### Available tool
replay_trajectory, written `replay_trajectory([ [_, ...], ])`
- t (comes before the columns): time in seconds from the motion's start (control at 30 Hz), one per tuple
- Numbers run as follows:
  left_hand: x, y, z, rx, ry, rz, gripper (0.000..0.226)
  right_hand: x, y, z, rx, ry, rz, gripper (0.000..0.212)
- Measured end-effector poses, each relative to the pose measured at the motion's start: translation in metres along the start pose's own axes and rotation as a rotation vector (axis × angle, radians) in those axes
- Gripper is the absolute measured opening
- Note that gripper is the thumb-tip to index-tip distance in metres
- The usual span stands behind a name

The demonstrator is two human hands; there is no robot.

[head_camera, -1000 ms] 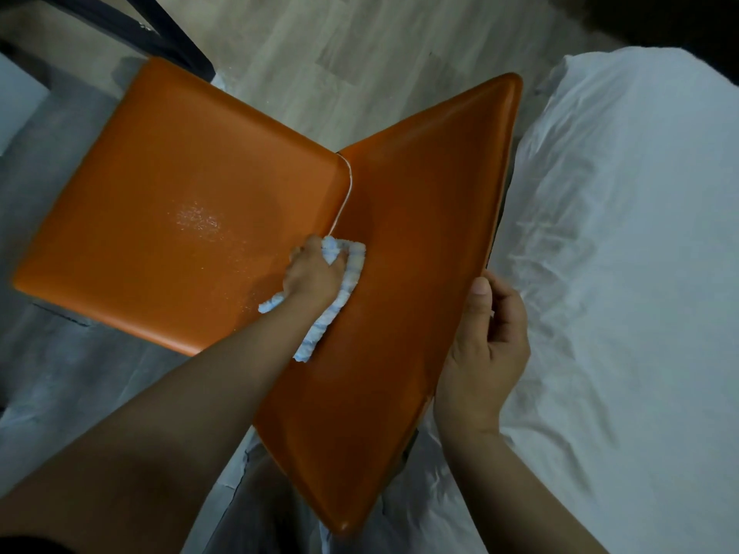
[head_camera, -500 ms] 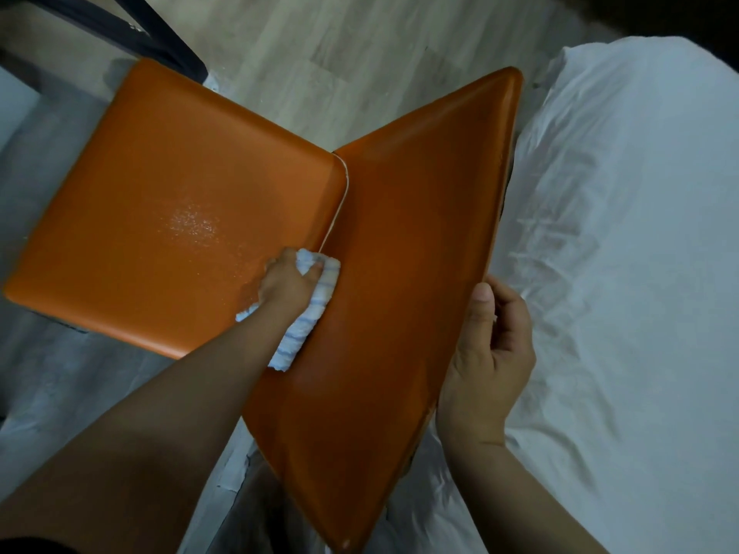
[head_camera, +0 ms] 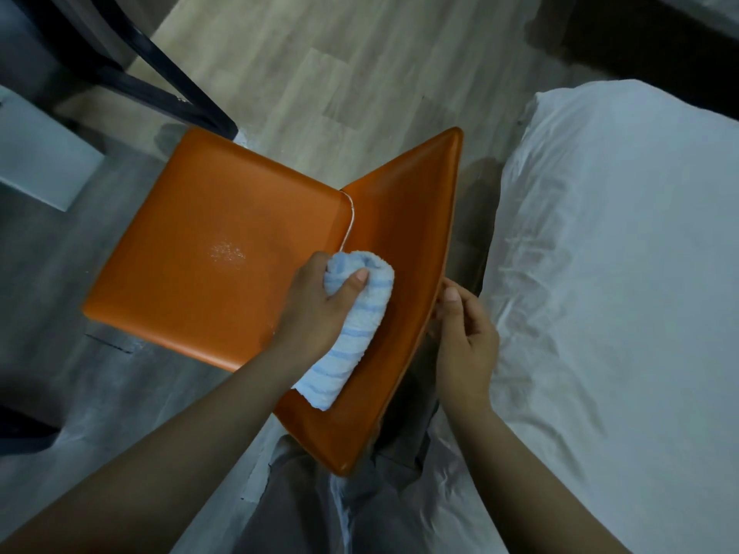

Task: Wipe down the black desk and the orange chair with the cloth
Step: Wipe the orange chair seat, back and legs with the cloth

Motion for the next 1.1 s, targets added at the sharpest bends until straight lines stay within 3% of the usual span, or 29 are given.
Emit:
replay_trajectory([
  [0.13, -0.031, 0.034, -0.001, 0.029, -0.054, -0.051, 0.033, -0.004, 0.019, 0.026, 0.008, 0.031, -0.023, 0.045],
  [0.47, -0.050, 0.062, -0.037, -0.026, -0.350, -0.053, 0.048, -0.010, 0.045, 0.040, 0.044, -0.078, -0.175, 0.031],
  [0.73, -0.031, 0.059, -0.045, -0.153, -0.234, -0.061, 0.051, -0.015, 0.052, 0.030, -0.083, -0.106, -0.228, 0.029],
  [0.9, -0.018, 0.048, -0.040, -0.077, -0.213, -0.079, 0.052, -0.002, 0.045, 0.003, -0.106, -0.087, -0.188, 0.029],
  [1.1, 0.026, 0.021, -0.038, 0.036, -0.284, 0.054, 0.043, 0.008, 0.033, -0.018, -0.163, -0.030, -0.076, 0.033],
])
Point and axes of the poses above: each hand's wrist, its own y-axis away from the middle knuckle, its own z-axis out of the back of the hand, x = y × z, the point moved 2 cm from there along -y, towards the middle knuckle
